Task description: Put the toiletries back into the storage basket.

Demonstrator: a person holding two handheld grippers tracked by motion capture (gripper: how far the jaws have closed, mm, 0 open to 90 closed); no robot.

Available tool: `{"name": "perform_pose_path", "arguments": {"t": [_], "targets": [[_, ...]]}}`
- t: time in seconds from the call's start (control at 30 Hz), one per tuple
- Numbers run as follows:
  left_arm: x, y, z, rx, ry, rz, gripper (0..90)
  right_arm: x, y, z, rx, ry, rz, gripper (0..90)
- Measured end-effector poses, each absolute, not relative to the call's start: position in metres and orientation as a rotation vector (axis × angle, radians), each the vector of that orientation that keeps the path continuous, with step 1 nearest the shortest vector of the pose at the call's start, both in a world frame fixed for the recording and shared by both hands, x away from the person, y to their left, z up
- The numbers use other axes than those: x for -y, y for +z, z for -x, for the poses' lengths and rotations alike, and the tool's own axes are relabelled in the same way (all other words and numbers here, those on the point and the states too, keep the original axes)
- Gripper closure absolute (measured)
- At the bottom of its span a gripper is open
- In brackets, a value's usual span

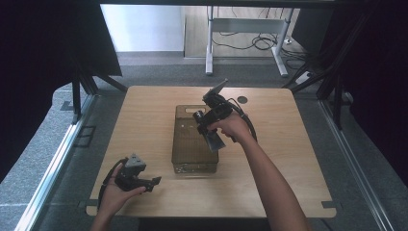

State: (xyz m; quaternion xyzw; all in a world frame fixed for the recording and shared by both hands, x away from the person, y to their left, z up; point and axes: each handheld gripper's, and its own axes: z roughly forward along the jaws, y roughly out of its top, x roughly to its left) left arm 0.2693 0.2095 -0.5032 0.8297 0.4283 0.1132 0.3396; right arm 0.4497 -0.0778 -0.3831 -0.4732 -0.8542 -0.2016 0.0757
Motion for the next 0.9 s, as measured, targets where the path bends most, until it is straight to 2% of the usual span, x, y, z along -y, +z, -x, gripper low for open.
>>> {"name": "perform_pose_path", "arguments": {"t": [0.9], "targets": [[-0.21, -0.502, -0.27, -1.098, 0.289, -2.153, 21.4, 0.041, -0.407, -0.458, 2.495, -0.604, 1.461, 46.1]]}}
